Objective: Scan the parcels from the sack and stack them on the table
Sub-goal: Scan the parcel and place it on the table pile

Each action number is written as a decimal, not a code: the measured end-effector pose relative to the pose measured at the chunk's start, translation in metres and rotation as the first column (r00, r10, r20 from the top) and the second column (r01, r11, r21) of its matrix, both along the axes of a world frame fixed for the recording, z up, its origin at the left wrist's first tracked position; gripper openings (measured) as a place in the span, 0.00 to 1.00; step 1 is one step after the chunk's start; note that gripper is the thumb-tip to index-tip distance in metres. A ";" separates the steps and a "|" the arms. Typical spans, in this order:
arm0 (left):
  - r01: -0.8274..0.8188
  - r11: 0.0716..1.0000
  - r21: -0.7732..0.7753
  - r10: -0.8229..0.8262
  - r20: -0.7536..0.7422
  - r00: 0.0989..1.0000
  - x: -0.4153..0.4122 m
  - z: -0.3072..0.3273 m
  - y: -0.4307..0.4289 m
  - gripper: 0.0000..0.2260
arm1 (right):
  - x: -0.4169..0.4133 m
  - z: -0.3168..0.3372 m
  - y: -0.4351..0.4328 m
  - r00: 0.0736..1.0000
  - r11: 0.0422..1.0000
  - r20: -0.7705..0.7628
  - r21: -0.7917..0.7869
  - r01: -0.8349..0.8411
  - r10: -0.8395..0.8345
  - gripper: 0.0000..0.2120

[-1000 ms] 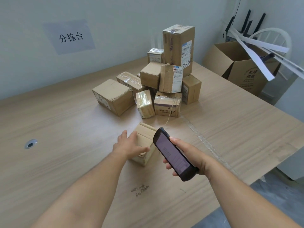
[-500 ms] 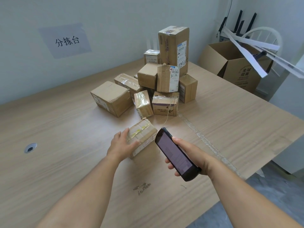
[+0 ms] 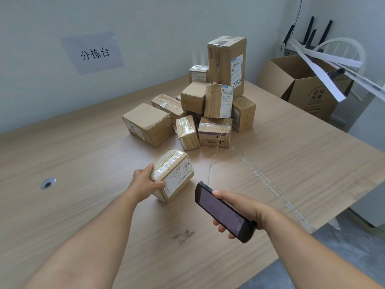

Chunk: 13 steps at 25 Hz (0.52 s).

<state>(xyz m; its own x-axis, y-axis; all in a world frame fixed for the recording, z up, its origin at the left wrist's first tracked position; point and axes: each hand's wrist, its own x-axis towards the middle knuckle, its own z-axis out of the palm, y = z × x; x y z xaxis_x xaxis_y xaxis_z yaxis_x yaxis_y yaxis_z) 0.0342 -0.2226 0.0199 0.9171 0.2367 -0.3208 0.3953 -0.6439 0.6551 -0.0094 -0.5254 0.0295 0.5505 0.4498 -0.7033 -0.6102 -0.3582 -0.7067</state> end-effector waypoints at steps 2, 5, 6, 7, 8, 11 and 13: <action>0.011 1.000 -0.009 -0.011 0.004 1.000 -0.005 0.002 0.003 0.40 | -0.002 0.000 0.005 1.000 1.000 -0.012 -0.008 -0.013 0.013 0.29; 0.032 0.999 -0.007 -0.032 0.022 0.999 -0.011 0.005 0.005 0.39 | -0.004 0.002 0.013 1.000 1.000 -0.012 -0.020 -0.016 0.016 0.28; 0.041 0.999 -0.004 -0.040 0.026 0.999 -0.012 0.005 0.007 0.38 | -0.004 0.004 0.014 1.000 1.000 -0.014 -0.024 -0.015 0.015 0.28; 0.047 0.999 0.001 -0.047 0.027 0.999 -0.014 0.006 0.009 0.38 | -0.005 0.005 0.016 1.000 0.999 -0.017 -0.029 -0.017 0.016 0.28; 0.052 0.999 0.005 -0.052 0.032 0.998 -0.015 0.007 0.011 0.38 | -0.006 0.006 0.017 1.000 0.999 -0.021 -0.036 -0.022 0.021 0.28; 0.064 0.998 -0.003 -0.064 0.045 0.997 -0.019 0.009 0.015 0.38 | -0.009 0.008 0.021 0.999 0.996 -0.019 -0.072 -0.048 0.047 0.29; 0.065 0.998 -0.013 -0.065 0.046 0.997 -0.023 0.011 0.016 0.39 | -0.012 0.008 0.025 0.998 0.993 -0.010 -0.095 -0.064 0.064 0.29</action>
